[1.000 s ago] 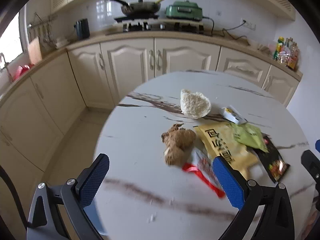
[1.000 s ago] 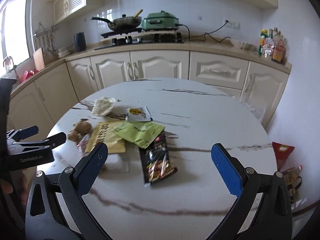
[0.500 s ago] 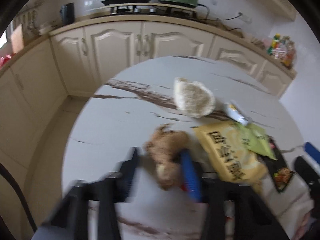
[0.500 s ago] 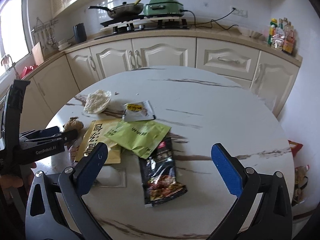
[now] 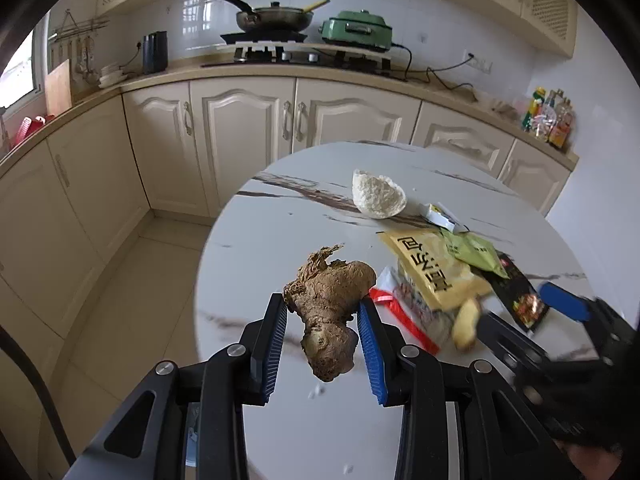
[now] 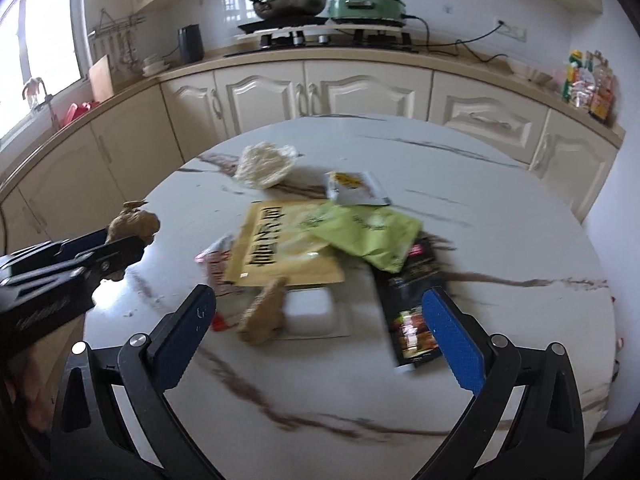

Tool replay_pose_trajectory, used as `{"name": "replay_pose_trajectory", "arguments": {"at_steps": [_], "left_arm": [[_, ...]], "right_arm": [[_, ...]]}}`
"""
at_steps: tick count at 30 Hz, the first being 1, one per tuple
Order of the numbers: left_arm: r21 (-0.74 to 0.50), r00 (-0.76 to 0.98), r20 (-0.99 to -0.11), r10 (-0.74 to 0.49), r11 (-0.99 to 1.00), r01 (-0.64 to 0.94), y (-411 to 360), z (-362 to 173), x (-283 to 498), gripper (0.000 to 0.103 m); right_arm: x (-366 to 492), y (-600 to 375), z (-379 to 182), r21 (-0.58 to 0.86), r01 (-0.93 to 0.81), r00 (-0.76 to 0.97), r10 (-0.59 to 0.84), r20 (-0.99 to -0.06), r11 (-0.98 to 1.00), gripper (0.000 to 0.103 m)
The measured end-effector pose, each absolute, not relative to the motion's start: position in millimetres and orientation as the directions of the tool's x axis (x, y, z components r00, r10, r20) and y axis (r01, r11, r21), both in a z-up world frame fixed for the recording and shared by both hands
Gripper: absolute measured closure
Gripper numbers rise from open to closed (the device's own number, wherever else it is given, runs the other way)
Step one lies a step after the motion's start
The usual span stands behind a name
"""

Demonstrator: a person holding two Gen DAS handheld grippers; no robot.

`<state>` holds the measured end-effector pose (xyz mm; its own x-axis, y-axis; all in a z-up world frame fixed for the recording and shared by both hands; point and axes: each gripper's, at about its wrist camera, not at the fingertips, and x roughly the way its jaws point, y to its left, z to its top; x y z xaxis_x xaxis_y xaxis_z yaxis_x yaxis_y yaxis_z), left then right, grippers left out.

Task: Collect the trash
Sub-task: 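Hold the ginger in the left tool while the right tool grasps a small ginger piece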

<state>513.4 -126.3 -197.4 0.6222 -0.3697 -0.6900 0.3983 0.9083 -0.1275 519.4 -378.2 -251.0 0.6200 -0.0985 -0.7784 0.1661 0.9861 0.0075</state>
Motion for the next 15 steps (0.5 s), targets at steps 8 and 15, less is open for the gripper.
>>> {"name": "replay_pose_trajectory", "arguments": {"at_steps": [8, 15], "left_arm": [[-0.155, 0.614, -0.685, -0.393, 0.902, 0.404, -104, -189, 478, 0.07], [-0.183, 0.595, -0.679, -0.431, 0.884, 0.431, -95, -183, 474, 0.07]], "right_arm": [[527, -362, -267, -0.027, 0.156, 0.573, -0.113, -0.812, 0.987, 0.045], [522, -360, -271, -0.022, 0.138, 0.547, -0.095, -0.832, 0.99, 0.059]]}}
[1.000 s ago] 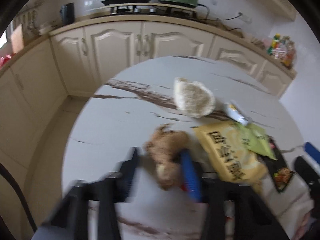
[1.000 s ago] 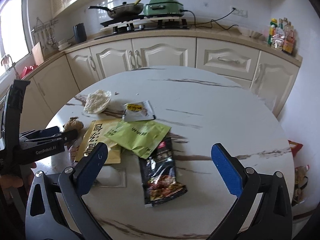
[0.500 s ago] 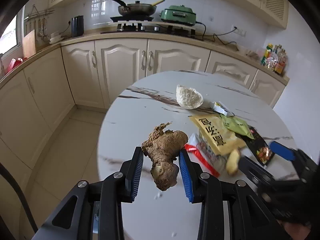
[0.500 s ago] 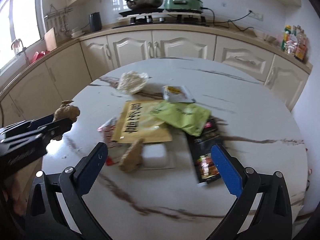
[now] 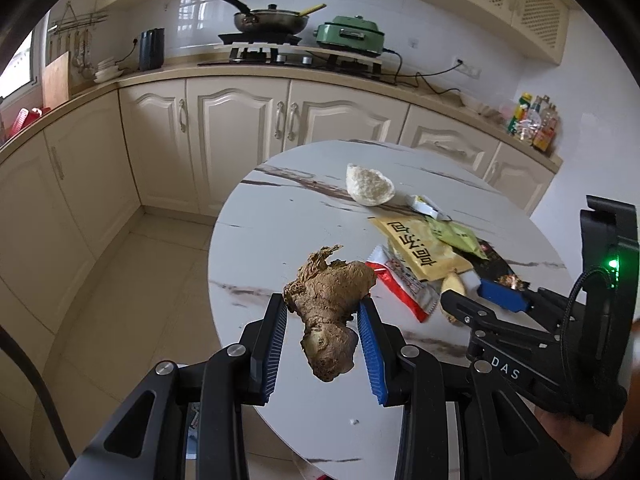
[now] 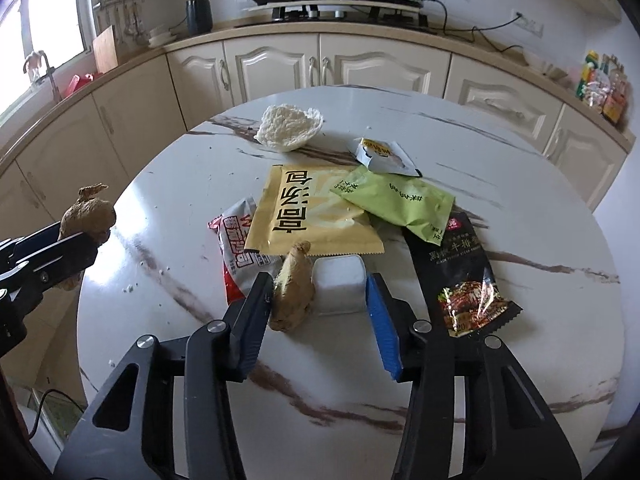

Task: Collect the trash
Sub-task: 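Hold the ginger in the left tool while the right tool grasps a small ginger piece, then carry both ginger pieces over the blue bin and open both tools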

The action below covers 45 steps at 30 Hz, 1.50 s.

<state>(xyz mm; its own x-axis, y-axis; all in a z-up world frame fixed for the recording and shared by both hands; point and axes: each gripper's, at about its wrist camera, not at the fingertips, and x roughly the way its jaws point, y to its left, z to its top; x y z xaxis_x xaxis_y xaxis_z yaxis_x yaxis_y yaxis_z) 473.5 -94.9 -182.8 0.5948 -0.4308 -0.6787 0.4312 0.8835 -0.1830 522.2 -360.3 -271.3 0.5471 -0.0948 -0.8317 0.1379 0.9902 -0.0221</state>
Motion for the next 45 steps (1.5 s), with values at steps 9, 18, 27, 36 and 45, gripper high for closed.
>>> {"name": "replay_pose_trajectory", "arguments": {"at_steps": [9, 18, 27, 36, 45], "left_arm": [[-0.212, 0.585, -0.669, -0.458, 0.873, 0.44, -78, -175, 460, 0.07], [-0.214, 0.593, -0.669, -0.448, 0.88, 0.424, -64, -171, 449, 0.07], [-0.219, 0.581, -0.679, -0.449, 0.879, 0.424, -64, -174, 456, 0.07], [-0.224, 0.57, -0.671, -0.474, 0.862, 0.454, -71, -176, 458, 0.071], [-0.258, 0.563, -0.654, -0.505, 0.849, 0.462, -78, -200, 486, 0.069]], "right_arm": [[509, -368, -265, 0.006, 0.146, 0.536, -0.074, -0.841, 0.989, 0.098], [534, -360, -252, 0.009, 0.103, 0.588, -0.054, -0.807, 0.995, 0.046], [557, -353, -264, -0.029, 0.009, 0.563, -0.029, -0.826, 1.0, 0.058], [563, -366, -278, -0.01, -0.007, 0.512, -0.005, -0.859, 1.0, 0.067], [554, -382, -280, 0.029, 0.011, 0.521, 0.019, -0.853, 1.0, 0.083]]}}
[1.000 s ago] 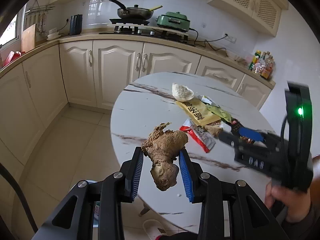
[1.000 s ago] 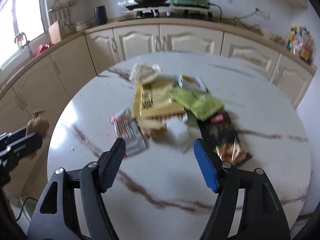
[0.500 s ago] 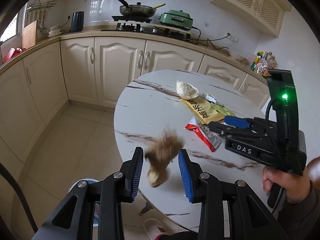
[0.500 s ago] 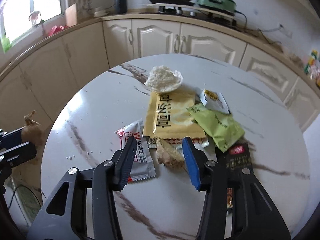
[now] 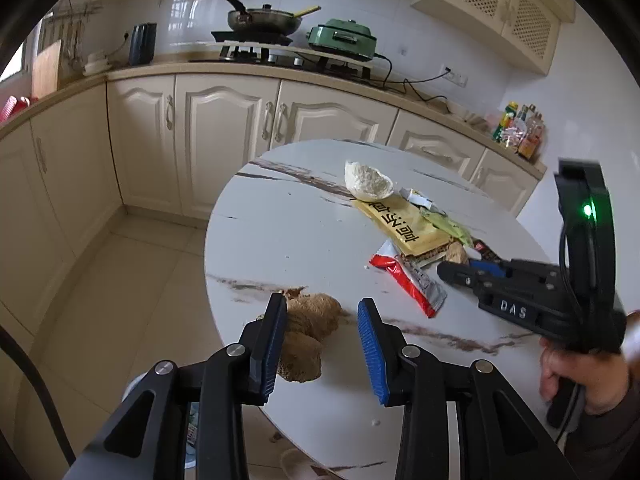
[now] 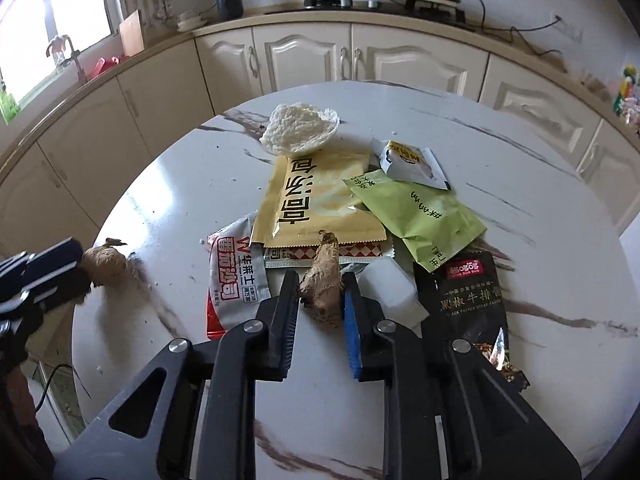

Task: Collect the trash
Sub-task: 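Carry both ginger pieces over the blue bin and open both tools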

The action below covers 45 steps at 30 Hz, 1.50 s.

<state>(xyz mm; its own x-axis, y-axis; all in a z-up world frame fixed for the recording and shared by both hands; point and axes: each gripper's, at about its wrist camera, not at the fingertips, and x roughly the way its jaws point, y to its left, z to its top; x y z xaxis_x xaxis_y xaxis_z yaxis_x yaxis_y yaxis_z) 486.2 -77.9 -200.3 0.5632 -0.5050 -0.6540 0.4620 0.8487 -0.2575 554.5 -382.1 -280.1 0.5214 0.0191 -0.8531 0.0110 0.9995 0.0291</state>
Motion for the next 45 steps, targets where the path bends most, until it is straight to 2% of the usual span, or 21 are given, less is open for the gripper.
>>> {"name": "replay_pose_trajectory", "arguments": {"at_steps": [4, 6, 8, 16, 17, 20, 25, 31, 34, 37, 40, 45], "left_arm": [[-0.235, 0.57, -0.663, -0.486, 0.857, 0.458, -79, -208, 490, 0.066], [-0.241, 0.573, -0.657, -0.49, 0.857, 0.456, -78, -212, 490, 0.055], [-0.223, 0.583, -0.66, -0.474, 0.865, 0.45, -81, -217, 492, 0.054], [-0.104, 0.639, -0.651, -0.409, 0.883, 0.458, -97, -230, 492, 0.059], [-0.109, 0.638, -0.647, -0.418, 0.879, 0.464, -96, -231, 494, 0.063], [-0.157, 0.623, -0.637, -0.454, 0.868, 0.472, -92, -232, 498, 0.065], [-0.231, 0.599, -0.628, -0.496, 0.854, 0.465, -85, -233, 501, 0.066], [-0.248, 0.635, -0.591, -0.498, 0.86, 0.445, -54, -215, 490, 0.066], [-0.242, 0.67, -0.581, -0.463, 0.884, 0.401, -22, -207, 486, 0.066], [-0.211, 0.713, -0.594, -0.374, 0.927, 0.31, 20, -209, 487, 0.066], [-0.183, 0.72, -0.638, -0.272, 0.962, 0.202, 66, -223, 492, 0.066], [-0.193, 0.665, -0.726, -0.177, 0.98, 0.05, 130, -268, 507, 0.066]], "right_arm": [[547, -381, -276, 0.061, 0.004, 0.541, 0.049, -0.84, 0.998, 0.083], [544, -378, -272, 0.073, -0.007, 0.554, 0.065, -0.83, 0.997, 0.083], [543, -375, -270, 0.088, -0.02, 0.562, 0.084, -0.823, 0.996, 0.083], [538, -363, -259, 0.121, -0.047, 0.586, 0.125, -0.8, 0.992, 0.083], [538, -363, -257, 0.124, -0.048, 0.592, 0.128, -0.796, 0.991, 0.083], [536, -359, -253, 0.122, -0.052, 0.603, 0.128, -0.787, 0.991, 0.083], [534, -350, -242, 0.117, -0.069, 0.618, 0.134, -0.775, 0.991, 0.083], [536, -311, -230, 0.125, -0.131, 0.627, 0.18, -0.758, 0.983, 0.083], [544, -275, -226, 0.14, -0.183, 0.627, 0.225, -0.746, 0.973, 0.083], [552, -234, -226, 0.148, -0.242, 0.622, 0.27, -0.735, 0.959, 0.083], [565, -181, -235, 0.157, -0.306, 0.602, 0.318, -0.732, 0.939, 0.083], [588, -104, -278, 0.137, -0.383, 0.536, 0.34, -0.773, 0.914, 0.083]]}}
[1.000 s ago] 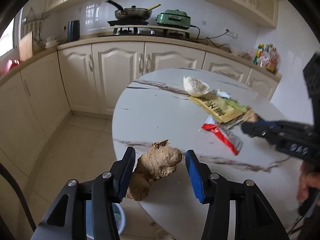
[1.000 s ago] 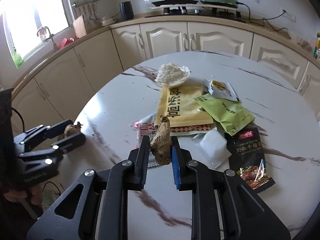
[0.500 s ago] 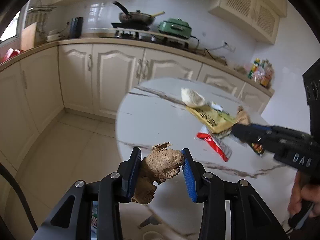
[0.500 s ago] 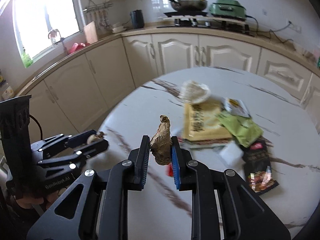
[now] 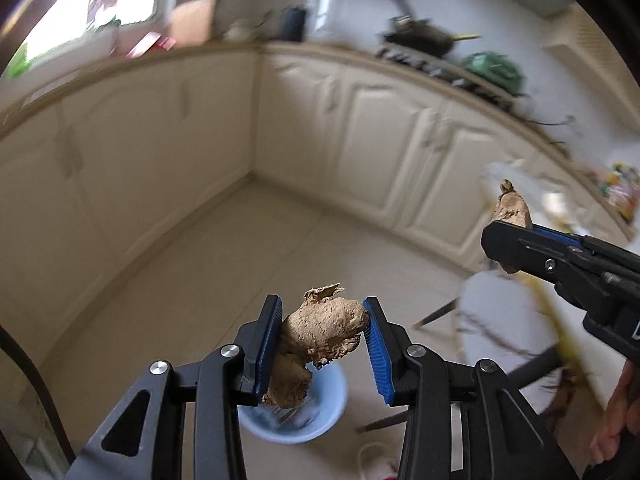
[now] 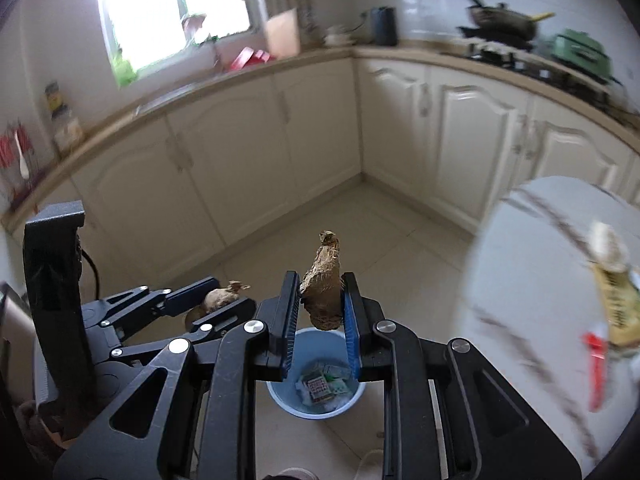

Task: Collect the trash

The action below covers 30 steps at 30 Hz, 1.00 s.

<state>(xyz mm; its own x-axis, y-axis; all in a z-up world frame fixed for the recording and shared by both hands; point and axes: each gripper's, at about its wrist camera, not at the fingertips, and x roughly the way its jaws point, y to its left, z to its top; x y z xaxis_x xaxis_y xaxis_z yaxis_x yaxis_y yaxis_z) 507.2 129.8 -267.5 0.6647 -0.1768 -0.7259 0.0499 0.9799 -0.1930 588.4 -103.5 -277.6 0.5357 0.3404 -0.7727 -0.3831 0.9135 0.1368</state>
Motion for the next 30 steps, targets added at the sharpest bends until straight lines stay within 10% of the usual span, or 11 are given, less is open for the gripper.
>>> {"name": "replay_pose_trajectory", "arguments": {"at_steps": [12, 23, 30], "left_arm": [[-0.274, 0.443, -0.869, -0.222, 0.96, -0.057, 168, -384, 596, 0.065], [-0.232, 0.414, -0.897, -0.157, 0.963, -0.137, 172, -396, 636, 0.042], [-0.194, 0.479, -0.874, -0.081, 0.962, -0.191, 178, -355, 618, 0.037]], "right_arm": [[639, -43, -442, 0.172, -0.387, 0.256, 0.285, -0.924, 0.906, 0.083], [659, -57, -478, 0.25, -0.346, 0.169, 0.323, -0.931, 0.904, 0.081], [645, -49, -443, 0.233, -0.389, 0.229, 0.338, -0.913, 0.892, 0.055]]}}
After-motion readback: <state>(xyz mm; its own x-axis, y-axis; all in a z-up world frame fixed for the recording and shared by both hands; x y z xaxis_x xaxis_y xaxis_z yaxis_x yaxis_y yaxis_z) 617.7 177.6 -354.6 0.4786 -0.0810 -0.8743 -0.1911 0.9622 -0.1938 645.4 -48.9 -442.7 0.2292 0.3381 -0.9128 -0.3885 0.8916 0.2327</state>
